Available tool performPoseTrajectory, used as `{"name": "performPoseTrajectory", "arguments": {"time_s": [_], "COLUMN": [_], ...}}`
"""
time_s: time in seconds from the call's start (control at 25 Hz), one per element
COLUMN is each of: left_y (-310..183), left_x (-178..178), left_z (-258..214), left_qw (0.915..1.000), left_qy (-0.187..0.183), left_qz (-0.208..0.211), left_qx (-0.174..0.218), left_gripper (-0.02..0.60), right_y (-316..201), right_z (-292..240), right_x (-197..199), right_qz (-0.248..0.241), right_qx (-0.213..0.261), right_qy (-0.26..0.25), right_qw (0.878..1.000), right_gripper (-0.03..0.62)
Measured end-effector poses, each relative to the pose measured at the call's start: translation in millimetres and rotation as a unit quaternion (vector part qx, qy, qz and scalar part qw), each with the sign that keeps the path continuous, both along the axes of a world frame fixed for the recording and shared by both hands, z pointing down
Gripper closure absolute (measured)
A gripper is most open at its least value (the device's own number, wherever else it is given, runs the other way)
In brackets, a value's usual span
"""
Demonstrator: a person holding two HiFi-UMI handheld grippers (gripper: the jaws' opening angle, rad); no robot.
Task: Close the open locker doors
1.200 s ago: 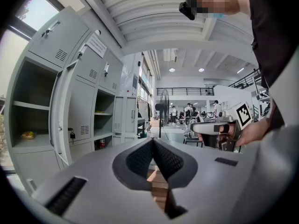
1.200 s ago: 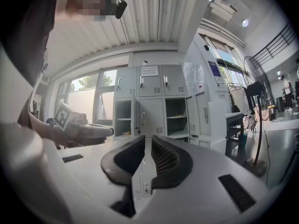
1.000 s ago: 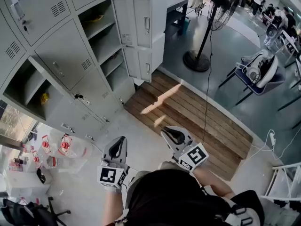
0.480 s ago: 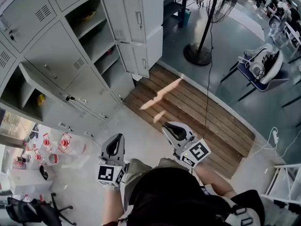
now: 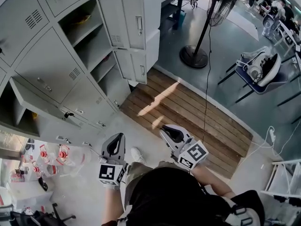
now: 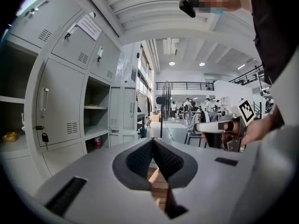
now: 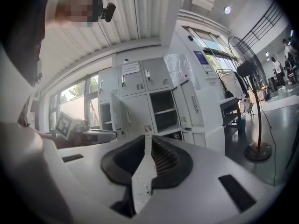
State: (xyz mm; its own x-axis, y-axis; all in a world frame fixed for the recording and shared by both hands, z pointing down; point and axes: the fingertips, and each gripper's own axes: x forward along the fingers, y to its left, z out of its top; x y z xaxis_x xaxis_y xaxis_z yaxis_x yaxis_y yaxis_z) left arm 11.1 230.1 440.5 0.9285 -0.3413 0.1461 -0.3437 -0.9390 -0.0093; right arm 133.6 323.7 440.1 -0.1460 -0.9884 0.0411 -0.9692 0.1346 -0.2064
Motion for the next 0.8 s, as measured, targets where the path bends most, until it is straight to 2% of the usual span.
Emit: {"name": "performPoseTrajectory", "arguments": {"time_s": [0.36, 0.48, 0.6, 0.8], "left_y": [-96.8, -125.9, -152.8, -178.7], "left_x": [6.8, 1.8, -4.6, -14.4], "left_z": [-2.8, -5.9, -2.6, 3.4], "left_qw": [0.9995, 0.9995, 0.9994, 0.9996], "left_qy": [-0.001, -0.002, 0.003, 0.002], "left_qz": [0.031, 0.031, 0.033, 0.028], "left_qx": [0.010, 0.001, 0.008, 0.003], "left_gripper": [0.572, 0.572, 0.572, 0.572], "right_y": [-97.5, -126.4, -152.0, -181.7], "right_z": [-14.8, -15.1, -14.2, -8.4], "right_x": [-3.0, -9.7, -17.3, -29.9], "right_qz": [0.021, 0.027, 0.028, 0.015], "right_qx": [-0.004, -0.004, -0.005, -0.016], "right_qy": [0.023, 0.025, 0.027, 0.033], "right_qw": [0.999, 0.999, 0.999, 0.999], "right_gripper": [0.540, 0.539, 0.539, 0.539]}}
